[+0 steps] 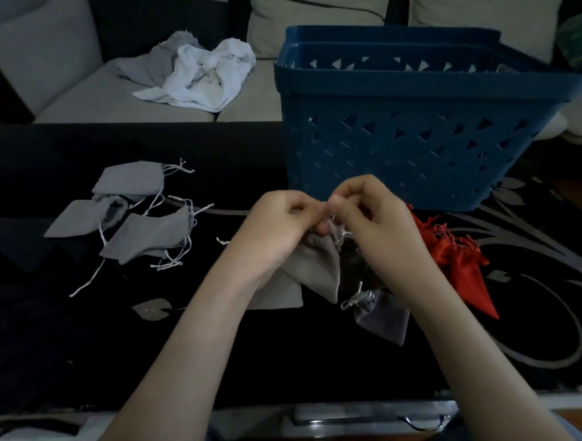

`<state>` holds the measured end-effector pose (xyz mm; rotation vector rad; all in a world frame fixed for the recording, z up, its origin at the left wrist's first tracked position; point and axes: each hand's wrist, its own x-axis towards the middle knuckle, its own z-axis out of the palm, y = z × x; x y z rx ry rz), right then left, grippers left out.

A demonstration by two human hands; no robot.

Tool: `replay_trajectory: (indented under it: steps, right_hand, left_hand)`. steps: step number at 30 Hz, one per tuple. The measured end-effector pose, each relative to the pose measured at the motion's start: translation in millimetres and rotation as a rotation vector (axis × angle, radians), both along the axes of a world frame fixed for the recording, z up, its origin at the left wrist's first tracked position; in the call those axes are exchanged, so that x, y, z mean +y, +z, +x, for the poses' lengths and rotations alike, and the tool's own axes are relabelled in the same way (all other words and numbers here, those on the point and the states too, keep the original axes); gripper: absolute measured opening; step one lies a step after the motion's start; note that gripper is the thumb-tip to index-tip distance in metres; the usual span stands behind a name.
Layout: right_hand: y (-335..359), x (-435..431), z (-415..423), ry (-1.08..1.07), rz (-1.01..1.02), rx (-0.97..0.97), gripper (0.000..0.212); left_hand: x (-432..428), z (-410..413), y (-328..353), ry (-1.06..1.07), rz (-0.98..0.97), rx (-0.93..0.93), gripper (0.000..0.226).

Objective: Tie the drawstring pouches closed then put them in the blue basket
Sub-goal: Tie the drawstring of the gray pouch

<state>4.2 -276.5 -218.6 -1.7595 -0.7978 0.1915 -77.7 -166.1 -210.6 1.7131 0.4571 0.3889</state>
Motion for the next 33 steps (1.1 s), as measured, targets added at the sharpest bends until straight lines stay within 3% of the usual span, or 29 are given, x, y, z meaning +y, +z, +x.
replay_trajectory:
  steps: [4,9,19,27,30,33]
  right_hand:
    - [-1,2,1,0.137,-0.156,0.008,0.018]
    - [0,2,3,0.147,-0.058,0.206,0.016]
    - [5,1,1,0.142,0.006,0.112,0.023]
    - [13,-4,0,0.176,0.066,0.027,0.016]
    - [14,-7,1,0.24,0.048,0.115,0.015]
    - [13,-8,1,0.227,0.108,0.242,0.018]
  left_hand:
    - [-3,1,-1,0.008,-0.065,-0.088,0.019]
    - [-6,3,-3,0.055,-0.062,-0.141,0.018]
    - [-4,2,2,0.117,0.149,-0.144,0.017]
    - [-5,0,6,0.123,0.285,-0.319,0.021]
    - [-10,-2,6,0.237,0.524,-0.256,0.022]
    - [-9,-1,4,0.235,0.537,-0.26,0.013]
